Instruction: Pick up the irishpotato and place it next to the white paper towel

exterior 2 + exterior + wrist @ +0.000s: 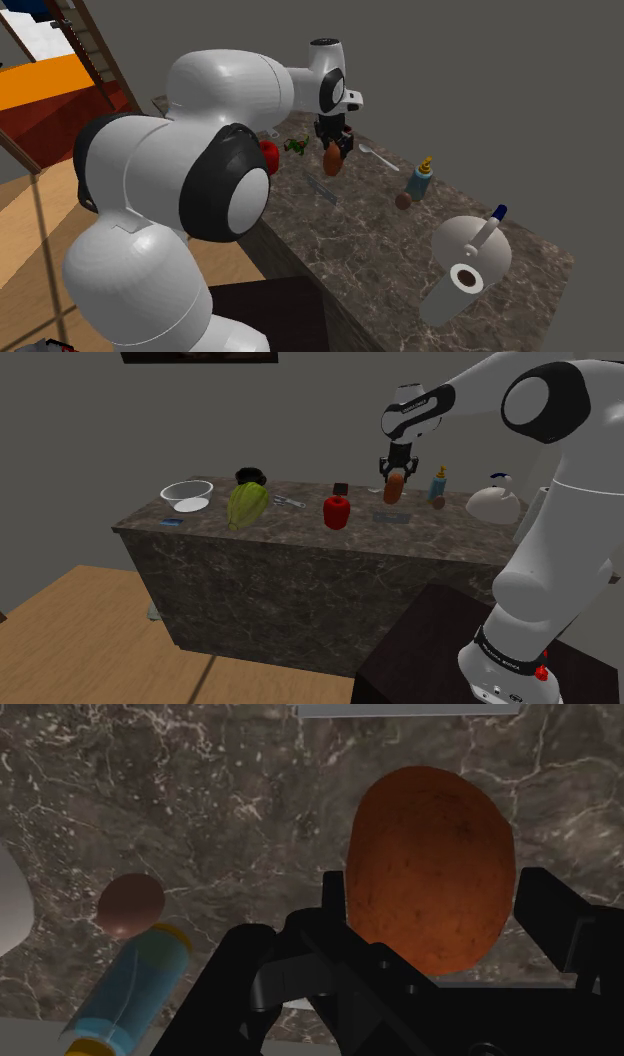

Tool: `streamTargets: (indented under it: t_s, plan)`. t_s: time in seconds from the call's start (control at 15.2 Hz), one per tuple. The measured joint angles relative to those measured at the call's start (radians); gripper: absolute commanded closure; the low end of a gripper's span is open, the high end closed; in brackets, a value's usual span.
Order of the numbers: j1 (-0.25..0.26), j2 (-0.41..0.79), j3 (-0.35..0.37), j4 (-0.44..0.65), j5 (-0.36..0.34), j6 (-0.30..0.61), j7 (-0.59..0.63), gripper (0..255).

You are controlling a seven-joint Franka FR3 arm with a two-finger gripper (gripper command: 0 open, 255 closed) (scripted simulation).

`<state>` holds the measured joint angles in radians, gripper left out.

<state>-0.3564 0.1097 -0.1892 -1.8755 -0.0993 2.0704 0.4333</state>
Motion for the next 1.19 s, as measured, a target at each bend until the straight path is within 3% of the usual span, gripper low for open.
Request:
streamTargets:
  t_s: [1.19]
  plan:
    - [0.002,-0.027,0.001,0.21,0.003,-0.236,-0.02,255]
